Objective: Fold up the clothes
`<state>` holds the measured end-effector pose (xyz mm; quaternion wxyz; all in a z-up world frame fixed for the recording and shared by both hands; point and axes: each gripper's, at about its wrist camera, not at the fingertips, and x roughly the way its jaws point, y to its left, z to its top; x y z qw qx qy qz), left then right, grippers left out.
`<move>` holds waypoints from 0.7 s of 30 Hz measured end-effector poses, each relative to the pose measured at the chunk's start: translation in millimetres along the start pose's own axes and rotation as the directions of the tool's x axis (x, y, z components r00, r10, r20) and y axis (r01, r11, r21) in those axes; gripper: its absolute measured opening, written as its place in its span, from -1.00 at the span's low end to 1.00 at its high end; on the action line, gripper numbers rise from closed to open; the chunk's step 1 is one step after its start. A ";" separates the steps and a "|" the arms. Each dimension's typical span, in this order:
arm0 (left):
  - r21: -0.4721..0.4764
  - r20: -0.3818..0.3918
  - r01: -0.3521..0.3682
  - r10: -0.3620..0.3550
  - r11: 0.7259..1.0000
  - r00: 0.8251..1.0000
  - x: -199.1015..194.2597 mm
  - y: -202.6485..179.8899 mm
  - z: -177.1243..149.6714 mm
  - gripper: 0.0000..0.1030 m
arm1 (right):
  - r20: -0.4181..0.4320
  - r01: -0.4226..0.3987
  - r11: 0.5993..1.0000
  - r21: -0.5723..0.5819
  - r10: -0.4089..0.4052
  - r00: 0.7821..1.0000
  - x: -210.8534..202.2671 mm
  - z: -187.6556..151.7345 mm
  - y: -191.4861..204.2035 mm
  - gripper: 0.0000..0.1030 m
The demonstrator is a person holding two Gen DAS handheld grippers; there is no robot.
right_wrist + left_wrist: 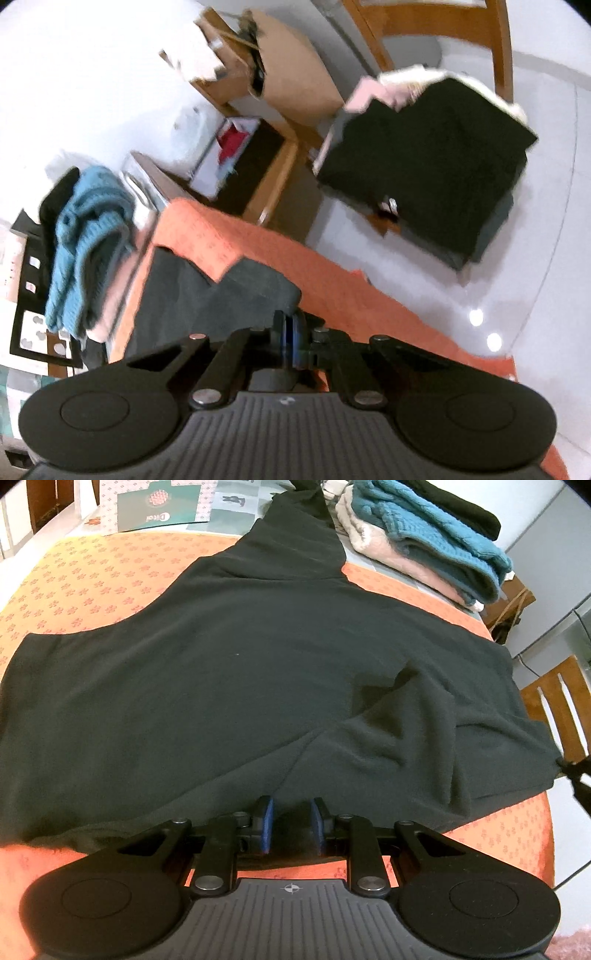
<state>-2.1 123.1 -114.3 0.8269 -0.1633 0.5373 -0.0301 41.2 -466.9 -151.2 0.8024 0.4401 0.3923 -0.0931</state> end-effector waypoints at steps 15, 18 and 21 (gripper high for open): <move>0.034 -0.013 -0.021 0.021 0.999 1.000 1.1 -2.0 1.8 -0.58 | 0.145 0.091 0.986 -0.137 -0.071 0.987 -40.7 33.7 13.2 -0.93; 0.068 -0.014 -0.030 0.031 0.997 0.999 -0.4 -7.6 1.8 -0.58 | 0.149 0.084 0.984 -0.160 -0.060 0.987 -46.8 33.5 15.5 -0.93; 0.154 0.017 -0.016 0.013 0.988 1.000 -10.4 -23.2 0.5 -0.37 | 0.139 0.085 0.976 -0.200 -0.058 0.989 -48.3 33.7 23.3 -0.93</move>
